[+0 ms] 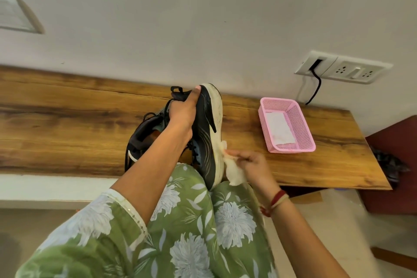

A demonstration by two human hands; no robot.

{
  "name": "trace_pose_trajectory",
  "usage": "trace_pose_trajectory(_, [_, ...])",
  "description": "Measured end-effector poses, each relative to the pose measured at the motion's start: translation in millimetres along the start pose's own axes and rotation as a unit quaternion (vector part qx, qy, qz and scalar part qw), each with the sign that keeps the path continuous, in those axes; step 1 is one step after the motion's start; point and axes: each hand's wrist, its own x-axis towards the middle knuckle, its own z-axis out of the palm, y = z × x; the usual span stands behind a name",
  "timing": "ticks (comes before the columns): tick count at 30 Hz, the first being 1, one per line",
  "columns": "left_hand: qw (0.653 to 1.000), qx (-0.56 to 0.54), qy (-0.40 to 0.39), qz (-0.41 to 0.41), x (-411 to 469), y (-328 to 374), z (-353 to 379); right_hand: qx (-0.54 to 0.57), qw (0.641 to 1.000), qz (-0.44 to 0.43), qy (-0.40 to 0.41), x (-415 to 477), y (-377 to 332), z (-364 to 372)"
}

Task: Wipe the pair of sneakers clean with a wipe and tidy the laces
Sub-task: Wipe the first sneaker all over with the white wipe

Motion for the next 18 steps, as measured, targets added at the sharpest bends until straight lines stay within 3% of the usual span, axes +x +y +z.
trace_pose_trajectory(2, [1.0,0.0,0.0,-0.002,0.7,-0.6,-0.2,0.272,0.959,0.079,0.017,0.5,-13.7,-9.9])
trace_pose_trajectory(3, [1.0,0.0,-0.001,-0.003,1.3,-1.0,0.2,0.333,0.939,0.07,0.044,2.7,-21.2,-12.2])
trace_pose_trajectory(5, [1.0,0.0,-0.003,-0.001,2.3,-1.8,1.2,0.33,0.938,-0.005,0.107,8.7,-38.0,-8.4])
trace_pose_trajectory(7, [1.0,-0.003,-0.002,0.0,3.2,-1.1,2.6,0.234,0.952,-0.11,0.163,16.6,-55.8,2.8])
trace_pose_trajectory(9, [1.0,-0.003,0.001,0.003,3.0,-0.7,4.2,0.032,0.958,-0.226,0.175,24.3,-65.1,16.8])
trace_pose_trajectory(12, [1.0,-0.006,0.001,0.013,6.6,-3.1,4.1,-0.265,0.895,-0.329,0.145,37.2,-43.0,36.9])
trace_pose_trajectory(14, [1.0,-0.007,0.002,0.014,8.8,-2.0,2.3,-0.307,0.88,-0.337,0.133,38.6,-17.2,43.6])
trace_pose_trajectory(18, [1.0,0.001,0.011,0.001,12.9,0.9,0.9,-0.335,0.888,-0.295,0.112,24.8,28.9,48.0])
